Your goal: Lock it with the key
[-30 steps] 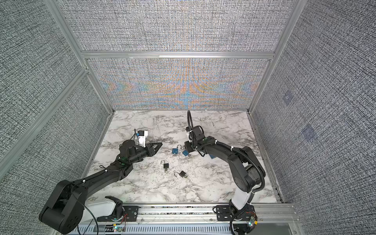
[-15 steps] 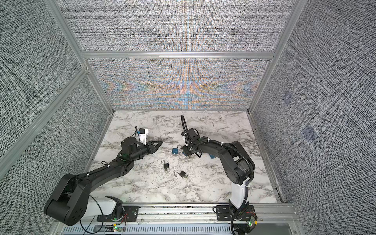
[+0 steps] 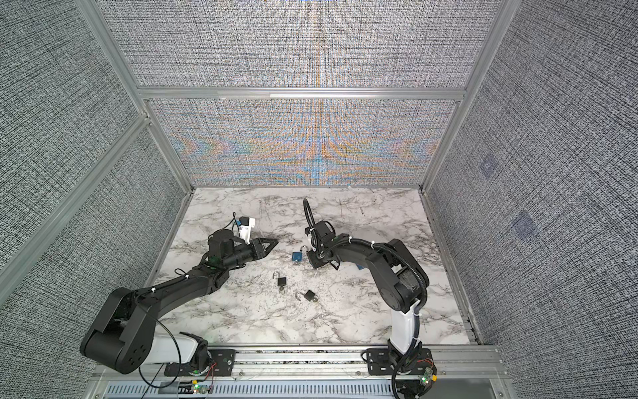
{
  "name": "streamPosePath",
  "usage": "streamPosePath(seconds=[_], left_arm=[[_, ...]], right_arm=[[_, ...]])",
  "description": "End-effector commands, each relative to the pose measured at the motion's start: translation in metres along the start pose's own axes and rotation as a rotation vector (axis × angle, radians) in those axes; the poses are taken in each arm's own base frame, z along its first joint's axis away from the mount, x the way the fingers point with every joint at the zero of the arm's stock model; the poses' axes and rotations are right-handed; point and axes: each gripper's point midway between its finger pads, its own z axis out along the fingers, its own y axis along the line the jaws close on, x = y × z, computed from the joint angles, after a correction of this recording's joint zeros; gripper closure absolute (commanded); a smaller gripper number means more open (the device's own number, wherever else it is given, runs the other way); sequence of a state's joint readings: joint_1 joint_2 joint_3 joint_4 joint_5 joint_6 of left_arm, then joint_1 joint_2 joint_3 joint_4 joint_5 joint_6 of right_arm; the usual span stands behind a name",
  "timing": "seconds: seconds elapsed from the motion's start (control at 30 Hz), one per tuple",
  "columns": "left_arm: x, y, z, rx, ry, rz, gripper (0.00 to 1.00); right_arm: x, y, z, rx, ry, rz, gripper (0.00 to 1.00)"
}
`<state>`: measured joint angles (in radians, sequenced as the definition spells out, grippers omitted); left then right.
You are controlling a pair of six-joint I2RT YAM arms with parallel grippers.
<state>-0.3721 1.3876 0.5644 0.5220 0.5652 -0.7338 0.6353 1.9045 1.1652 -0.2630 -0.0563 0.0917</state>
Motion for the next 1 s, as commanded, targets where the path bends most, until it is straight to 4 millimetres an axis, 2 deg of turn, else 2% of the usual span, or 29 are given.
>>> streamPosePath(seconds=[0.0,0.43,0.97], left_arm=[[-0.001,-0.004,0.0,0.024,0.006,0.008,0.66],[0.001,-0.005,-0.001,0.042,0.018,0.005,0.66],[0.005,-0.005,-0.004,0.069,0.022,0.007,0.66]], right_arm=[[0.006,-0.004,0.001,0.04,0.026,-0.013,0.55],[0.015,-0.006,0.011,0.12,0.086,-0.043,0.55],[0.025,-0.007,-0.001,0.143,0.114,-0.035,0.54]])
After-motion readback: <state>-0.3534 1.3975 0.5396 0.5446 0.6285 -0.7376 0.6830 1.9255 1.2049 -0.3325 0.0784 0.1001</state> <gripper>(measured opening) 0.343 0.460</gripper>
